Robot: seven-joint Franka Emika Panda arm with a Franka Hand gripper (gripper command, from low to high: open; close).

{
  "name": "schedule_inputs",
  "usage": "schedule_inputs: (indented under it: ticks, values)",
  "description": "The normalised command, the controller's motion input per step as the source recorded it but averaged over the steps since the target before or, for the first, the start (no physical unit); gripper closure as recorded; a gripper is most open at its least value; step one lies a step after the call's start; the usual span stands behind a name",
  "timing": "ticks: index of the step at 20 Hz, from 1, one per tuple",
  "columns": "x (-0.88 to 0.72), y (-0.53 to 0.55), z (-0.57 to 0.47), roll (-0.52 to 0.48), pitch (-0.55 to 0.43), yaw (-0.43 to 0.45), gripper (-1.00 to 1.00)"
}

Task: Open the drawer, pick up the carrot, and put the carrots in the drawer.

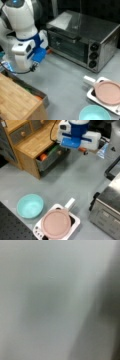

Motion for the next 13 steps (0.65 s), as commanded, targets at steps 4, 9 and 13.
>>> schedule_inputs:
  ticks: [4,9,13]
  values:
    - [0.11,0.17,0.27,0.076,0.101,-0.128,-1.0]
    - [0.11,0.18,0.2,0.244,0.102,-0.237,-1.0]
    - [0.13,0.14,0.19,0.223,0.184,-0.281,-1.0]
